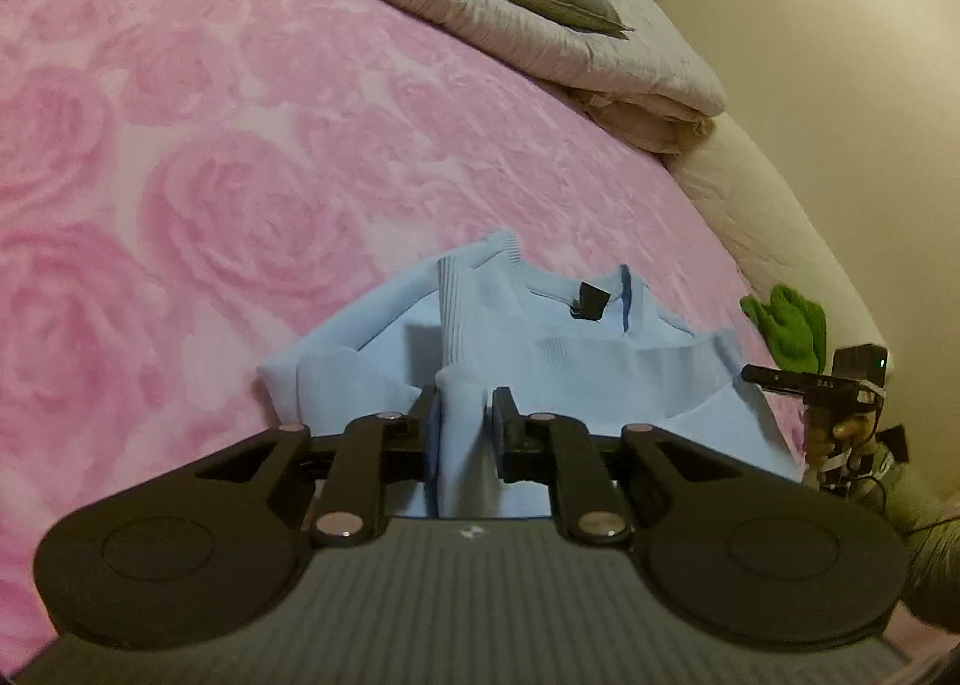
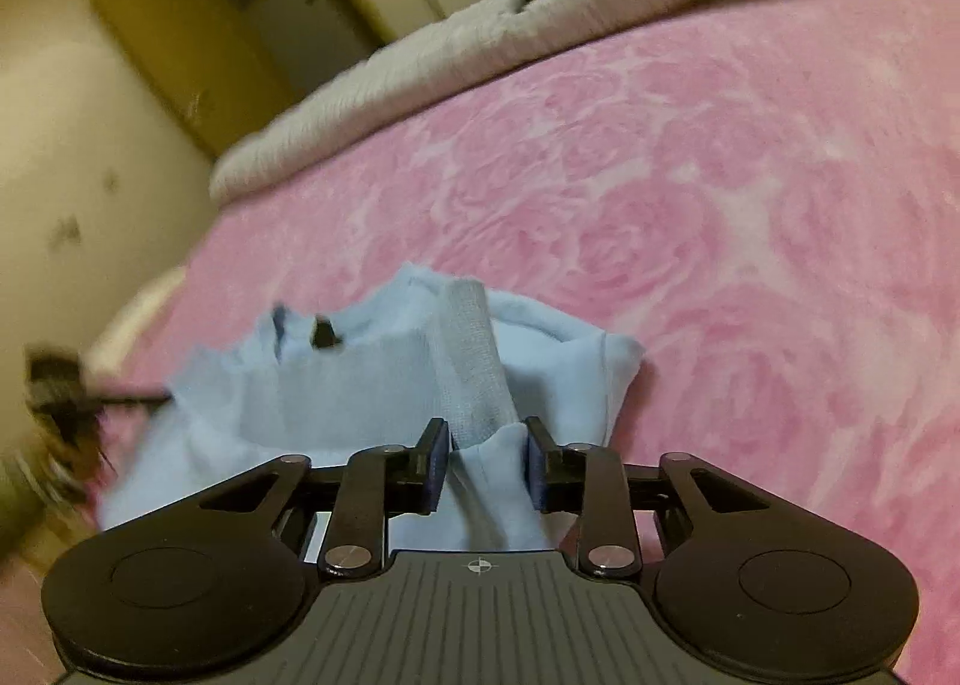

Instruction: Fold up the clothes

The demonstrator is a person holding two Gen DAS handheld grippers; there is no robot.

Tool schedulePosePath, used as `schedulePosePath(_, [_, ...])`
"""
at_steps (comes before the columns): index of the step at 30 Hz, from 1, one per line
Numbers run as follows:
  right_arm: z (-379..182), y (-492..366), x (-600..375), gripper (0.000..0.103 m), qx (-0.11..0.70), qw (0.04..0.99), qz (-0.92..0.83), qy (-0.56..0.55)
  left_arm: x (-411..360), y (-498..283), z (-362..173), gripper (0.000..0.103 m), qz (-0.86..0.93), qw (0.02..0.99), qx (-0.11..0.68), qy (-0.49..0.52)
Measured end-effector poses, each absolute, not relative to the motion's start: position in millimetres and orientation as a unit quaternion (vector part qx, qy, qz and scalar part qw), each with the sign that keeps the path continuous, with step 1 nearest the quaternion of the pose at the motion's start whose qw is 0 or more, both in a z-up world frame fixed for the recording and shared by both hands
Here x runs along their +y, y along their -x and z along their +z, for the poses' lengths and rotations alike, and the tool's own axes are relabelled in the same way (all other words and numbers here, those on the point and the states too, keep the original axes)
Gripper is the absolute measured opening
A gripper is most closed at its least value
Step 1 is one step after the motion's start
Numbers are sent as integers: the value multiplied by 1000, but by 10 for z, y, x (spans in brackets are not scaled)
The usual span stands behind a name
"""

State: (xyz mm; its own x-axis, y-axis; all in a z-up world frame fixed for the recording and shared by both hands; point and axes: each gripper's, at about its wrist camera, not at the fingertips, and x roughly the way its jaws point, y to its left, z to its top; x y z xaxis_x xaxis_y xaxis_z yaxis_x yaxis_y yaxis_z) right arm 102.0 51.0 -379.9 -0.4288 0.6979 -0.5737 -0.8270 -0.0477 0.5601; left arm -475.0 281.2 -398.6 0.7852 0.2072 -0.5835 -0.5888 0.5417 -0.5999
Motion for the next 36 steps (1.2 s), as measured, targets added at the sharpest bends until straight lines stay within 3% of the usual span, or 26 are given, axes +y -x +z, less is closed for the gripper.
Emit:
schedulePosePath(3, [-3785,-1211,481,36,465,531,709,19,2845,4738,-4024,11,231,845,222,428])
schedulePosePath(7, [-3809,-1144,515,35,460,540,703,53,2735,4737,-4029,5,241,853,231,401])
schedulePosePath(9, [-3747,-1066,482,8,427,557,708,69,2663,4752,-3976,4,250,862,229,377])
schedulePosePath(10, [-3704,-1039,460,7,408,567,713,70,2627,4762,-3937,4,255,868,226,362])
schedulePosePath(16, [-3429,-986,407,6,329,600,728,42,2555,4772,-3759,5,286,889,202,296])
schedulePosePath(27, [-3520,-844,868,5,311,633,705,70,2783,4749,-3847,5,328,876,166,313])
schedulePosePath(33, [-3716,-801,1112,6,329,644,682,109,2928,4582,-4090,6,345,857,209,319])
schedulePosePath(36, [-3864,-801,1173,6,347,647,666,130,2958,4560,-4122,11,353,850,221,322])
